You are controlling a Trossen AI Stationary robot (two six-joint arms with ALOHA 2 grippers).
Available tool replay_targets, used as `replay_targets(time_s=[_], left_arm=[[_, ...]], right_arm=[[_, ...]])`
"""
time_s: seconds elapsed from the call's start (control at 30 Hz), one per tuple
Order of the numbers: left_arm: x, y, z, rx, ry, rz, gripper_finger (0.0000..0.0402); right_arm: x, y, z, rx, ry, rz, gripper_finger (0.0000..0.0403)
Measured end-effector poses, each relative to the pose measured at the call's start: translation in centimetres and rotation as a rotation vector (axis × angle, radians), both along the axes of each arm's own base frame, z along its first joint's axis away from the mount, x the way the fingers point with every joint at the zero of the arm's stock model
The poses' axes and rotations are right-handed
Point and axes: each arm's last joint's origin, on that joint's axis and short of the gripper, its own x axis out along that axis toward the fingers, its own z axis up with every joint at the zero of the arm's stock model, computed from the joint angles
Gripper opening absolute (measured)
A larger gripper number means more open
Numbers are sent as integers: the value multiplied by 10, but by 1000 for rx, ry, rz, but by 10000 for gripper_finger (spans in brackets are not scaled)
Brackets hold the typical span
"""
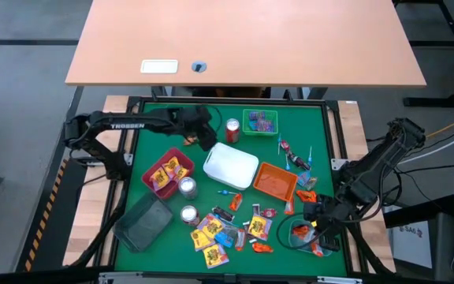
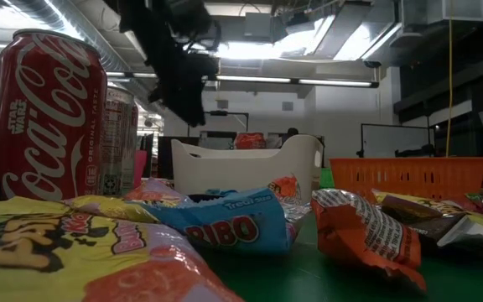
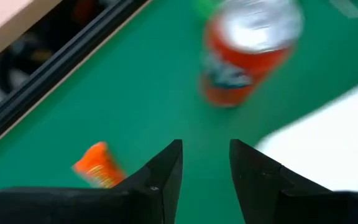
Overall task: Sort candy
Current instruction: Put the orange chocolate into the blue bin
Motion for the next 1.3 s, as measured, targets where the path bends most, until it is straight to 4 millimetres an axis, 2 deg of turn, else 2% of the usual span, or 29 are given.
replay_targets(time_s=[0.2, 0.37, 0.67, 1.0, 1.3], left_arm=[[-15, 32, -5, -33, 21, 150, 121], [-19, 50, -18, -55, 58, 215, 121], [-20, 68, -43, -111, 134, 283, 121], [-20, 67, -61, -169, 220, 323, 121], [-15, 69, -85, -229, 281, 317, 121]], right_arm=[[0, 0, 0, -7, -7, -5, 128], [0, 0, 0, -9, -11, 1, 162], [0, 0, 0, -9, -13, 1, 168], [2, -2, 0, -58, -69, -34, 168], [3, -3, 0, -89, -101, -56, 168]])
